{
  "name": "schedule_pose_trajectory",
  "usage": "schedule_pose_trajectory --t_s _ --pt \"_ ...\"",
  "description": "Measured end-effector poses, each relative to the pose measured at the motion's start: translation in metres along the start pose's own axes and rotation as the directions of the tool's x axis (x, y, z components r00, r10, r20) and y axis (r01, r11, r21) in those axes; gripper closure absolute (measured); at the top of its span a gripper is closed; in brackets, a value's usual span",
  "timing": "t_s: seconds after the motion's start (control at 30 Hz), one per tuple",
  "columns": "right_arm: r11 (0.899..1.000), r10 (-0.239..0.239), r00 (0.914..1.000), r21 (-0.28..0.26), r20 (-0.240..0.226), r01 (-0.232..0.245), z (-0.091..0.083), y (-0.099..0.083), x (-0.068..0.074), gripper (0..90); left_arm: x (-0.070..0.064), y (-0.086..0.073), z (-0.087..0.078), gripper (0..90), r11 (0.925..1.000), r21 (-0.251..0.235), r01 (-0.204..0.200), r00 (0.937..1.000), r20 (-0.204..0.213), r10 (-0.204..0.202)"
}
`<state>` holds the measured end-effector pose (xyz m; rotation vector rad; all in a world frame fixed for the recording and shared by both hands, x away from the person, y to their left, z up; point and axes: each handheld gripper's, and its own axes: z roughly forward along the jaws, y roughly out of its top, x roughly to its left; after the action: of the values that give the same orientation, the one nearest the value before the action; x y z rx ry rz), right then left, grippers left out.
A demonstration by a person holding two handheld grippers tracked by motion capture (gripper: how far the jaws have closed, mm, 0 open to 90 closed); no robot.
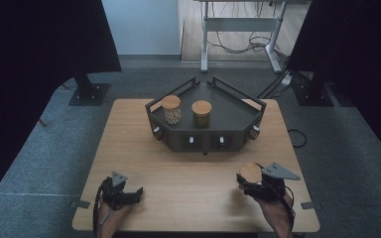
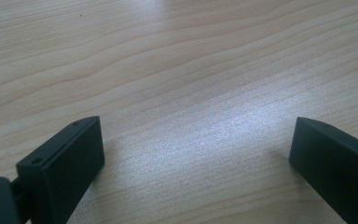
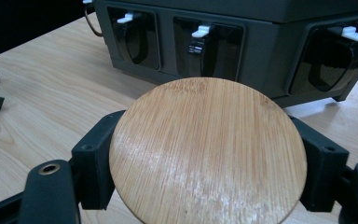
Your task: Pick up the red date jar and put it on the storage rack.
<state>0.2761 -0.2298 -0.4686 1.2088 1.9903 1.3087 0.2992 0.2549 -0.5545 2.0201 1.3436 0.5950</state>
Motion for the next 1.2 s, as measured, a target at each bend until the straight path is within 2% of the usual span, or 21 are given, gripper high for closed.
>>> schedule_pose_trajectory --t_s 0.53,1.2 --pt "1.000 -0.003 1.0000 -0.012 0.004 0.003 0.004 0.013 -0.004 22.7 0.000 0.000 0.000 2.8 1.0000 0.000 -0.001 1.0000 0.001 0.001" --pt "1.000 -0.007 1.0000 -0.012 0.006 0.007 0.011 0.021 -0.005 22.7 0.000 0.000 0.000 2.8 1.0000 0.000 -0.002 1.0000 0.002 0.002"
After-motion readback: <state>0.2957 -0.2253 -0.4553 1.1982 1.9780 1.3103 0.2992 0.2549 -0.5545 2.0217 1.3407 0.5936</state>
